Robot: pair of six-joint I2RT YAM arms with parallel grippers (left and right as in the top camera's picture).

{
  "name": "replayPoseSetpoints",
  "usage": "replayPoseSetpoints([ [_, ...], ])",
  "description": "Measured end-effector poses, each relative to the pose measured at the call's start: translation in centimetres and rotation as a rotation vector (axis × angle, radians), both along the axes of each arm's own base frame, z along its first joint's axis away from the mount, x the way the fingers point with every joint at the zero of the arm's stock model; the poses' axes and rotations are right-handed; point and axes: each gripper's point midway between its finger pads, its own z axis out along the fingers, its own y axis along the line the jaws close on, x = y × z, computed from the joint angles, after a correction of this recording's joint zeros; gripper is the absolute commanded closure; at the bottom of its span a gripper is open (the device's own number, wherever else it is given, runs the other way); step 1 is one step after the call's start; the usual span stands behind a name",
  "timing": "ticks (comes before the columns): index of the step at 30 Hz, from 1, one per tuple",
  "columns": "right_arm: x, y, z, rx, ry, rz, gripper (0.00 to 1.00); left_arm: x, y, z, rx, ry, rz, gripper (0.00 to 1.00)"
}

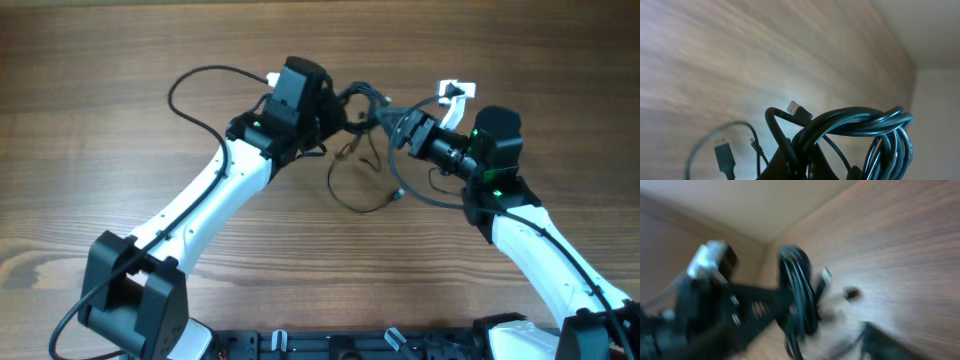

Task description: Untangle cables

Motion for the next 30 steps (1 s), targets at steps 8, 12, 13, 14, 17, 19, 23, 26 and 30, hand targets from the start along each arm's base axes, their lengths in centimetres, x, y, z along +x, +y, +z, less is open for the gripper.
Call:
replayPoseSetpoints([
  [8,-1.8,1.5,-0.5,-0.174,-0.209,0.210,0.01,1.7,4.2,3.8,-0.015,-0.088,0.145,0.96],
  [12,-2.9,4.3,0.1,-0.237,-0.331,0.294,0.01,1.0,2.5,4.6,-0.086,-0.071,0.166,0.96],
  [13,-2.8,4.7,0.0,-0.255,-0.344,0.286,0.01,1.0,2.1,4.8,-0.100,-0.075,0.167,0.96],
  [14,-2.7,5.2,0.2,-0.278,-0.371,0.271,0.02,0.9,1.6,5.1,-0.115,-0.078,0.165,0.96],
  [17,-1.9,5.9,0.7,-0.332,-0.422,0.205,0.11,0.3,0.3,5.2,-0.146,-0.064,0.167,0.96],
  [19,-1.1,5.6,0.3,-0.398,-0.411,0.115,0.23,0.0,-0.4,5.4,-0.165,-0.061,0.168,0.96],
  [23,0.0,4.6,0.1,-0.466,-0.402,-0.004,0.75,-0.4,-1.5,5.7,-0.189,-0.063,0.161,0.96],
  [26,0.2,4.3,-0.1,-0.476,-0.394,-0.024,0.96,-0.3,-1.4,5.8,-0.192,-0.063,0.168,0.96],
  [30,-0.7,5.2,-0.3,-0.436,-0.376,0.043,0.96,0.2,-0.6,5.8,-0.151,-0.094,0.171,0.96],
])
